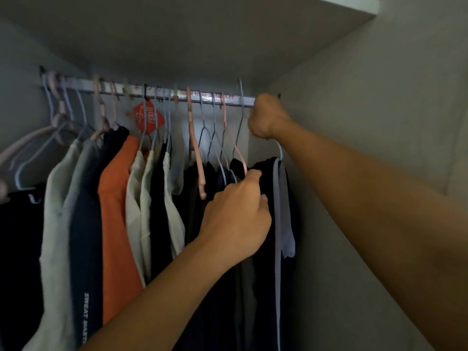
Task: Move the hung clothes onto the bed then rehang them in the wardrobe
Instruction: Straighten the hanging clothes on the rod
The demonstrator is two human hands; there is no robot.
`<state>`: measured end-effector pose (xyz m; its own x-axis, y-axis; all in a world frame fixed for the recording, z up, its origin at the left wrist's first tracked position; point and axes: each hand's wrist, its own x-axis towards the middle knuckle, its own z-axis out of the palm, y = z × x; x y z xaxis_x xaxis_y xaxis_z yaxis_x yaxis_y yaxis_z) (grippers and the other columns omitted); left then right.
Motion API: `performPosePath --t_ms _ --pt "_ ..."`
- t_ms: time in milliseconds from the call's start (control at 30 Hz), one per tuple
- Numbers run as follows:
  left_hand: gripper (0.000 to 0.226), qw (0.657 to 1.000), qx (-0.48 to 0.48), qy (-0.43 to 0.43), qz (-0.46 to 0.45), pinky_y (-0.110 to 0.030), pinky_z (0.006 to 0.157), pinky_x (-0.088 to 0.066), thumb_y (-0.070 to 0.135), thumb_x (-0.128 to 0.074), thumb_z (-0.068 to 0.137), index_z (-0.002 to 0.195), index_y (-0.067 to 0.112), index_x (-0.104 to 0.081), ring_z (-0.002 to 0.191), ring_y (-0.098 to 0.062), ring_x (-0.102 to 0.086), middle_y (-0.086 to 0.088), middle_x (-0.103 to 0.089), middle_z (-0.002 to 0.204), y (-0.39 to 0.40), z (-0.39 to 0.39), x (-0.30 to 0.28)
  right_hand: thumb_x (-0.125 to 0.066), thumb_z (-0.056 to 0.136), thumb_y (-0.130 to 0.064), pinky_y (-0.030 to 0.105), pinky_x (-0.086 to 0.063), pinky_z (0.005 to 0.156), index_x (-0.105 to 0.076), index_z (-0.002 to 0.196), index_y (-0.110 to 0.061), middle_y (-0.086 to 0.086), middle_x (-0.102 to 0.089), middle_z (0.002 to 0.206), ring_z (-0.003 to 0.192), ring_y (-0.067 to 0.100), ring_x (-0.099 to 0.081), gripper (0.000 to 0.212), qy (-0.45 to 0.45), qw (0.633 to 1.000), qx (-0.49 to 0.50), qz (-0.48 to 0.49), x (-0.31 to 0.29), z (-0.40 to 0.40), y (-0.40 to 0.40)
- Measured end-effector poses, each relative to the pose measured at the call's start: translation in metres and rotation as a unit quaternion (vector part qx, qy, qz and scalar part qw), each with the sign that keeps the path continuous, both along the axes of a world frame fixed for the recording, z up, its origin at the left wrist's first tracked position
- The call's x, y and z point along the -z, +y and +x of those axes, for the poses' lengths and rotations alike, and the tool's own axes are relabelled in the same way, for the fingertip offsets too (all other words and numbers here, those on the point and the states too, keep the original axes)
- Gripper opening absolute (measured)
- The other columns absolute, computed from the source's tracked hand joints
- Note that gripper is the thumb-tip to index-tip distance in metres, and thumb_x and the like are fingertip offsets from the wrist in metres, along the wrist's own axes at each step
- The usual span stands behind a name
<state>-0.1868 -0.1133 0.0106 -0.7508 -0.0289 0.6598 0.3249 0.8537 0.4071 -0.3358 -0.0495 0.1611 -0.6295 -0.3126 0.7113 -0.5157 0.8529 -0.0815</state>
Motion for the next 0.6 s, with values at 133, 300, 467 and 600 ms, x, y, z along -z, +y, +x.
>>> performPosePath --t_ms 133,300,467,600 --pt "0.05 1.0 0.004 0.002 0.014 -0.046 0.079 -0.053 0.03 -0.046 0.1 0.148 0.028 -0.031 0.08 -0.023 -0.064 -0.004 -0.066 0.082 -0.001 -0.002 0.001 -0.052 0.085 0.002 0.028 -0.042 0.065 -0.039 0.061 -0.007 0.011 -0.047 0.073 0.076 0.025 -0.05 0.029 -0.012 0.999 -0.03 -0.032 0.016 -0.02 -0.002" --pt "0.046 1.0 0.01 0.003 0.029 -0.048 0.083 -0.051 0.032 -0.047 0.098 0.143 0.032 -0.034 0.086 -0.026 -0.064 -0.003 -0.066 0.085 -0.001 0.0 0.006 -0.051 0.088 0.0 0.027 -0.04 0.062 -0.045 0.061 -0.002 0.009 -0.048 0.066 0.068 0.023 -0.051 0.028 -0.057 0.996 -0.035 -0.067 0.041 -0.028 0.002" --pt "0.044 0.999 0.02 -0.017 0.038 -0.046 0.085 -0.052 0.034 -0.049 0.097 0.14 0.036 -0.04 0.092 -0.024 -0.065 0.002 -0.068 0.091 -0.003 0.007 0.011 -0.052 0.096 -0.01 0.035 -0.059 0.078 -0.071 0.077 0.011 0.012 -0.069 0.065 0.063 0.021 -0.068 0.034 -0.164 0.977 -0.097 -0.098 0.047 -0.021 0.011" --pt "0.041 0.999 0.023 -0.028 0.038 -0.042 0.087 -0.052 0.033 -0.05 0.098 0.138 0.03 -0.047 0.09 -0.018 -0.066 0.005 -0.069 0.09 -0.01 0.02 0.015 -0.047 0.095 -0.009 0.038 -0.06 0.077 -0.067 0.08 0.009 0.014 -0.068 0.065 0.067 0.028 -0.069 0.031 -0.201 0.967 -0.099 -0.12 0.05 0.003 0.02"
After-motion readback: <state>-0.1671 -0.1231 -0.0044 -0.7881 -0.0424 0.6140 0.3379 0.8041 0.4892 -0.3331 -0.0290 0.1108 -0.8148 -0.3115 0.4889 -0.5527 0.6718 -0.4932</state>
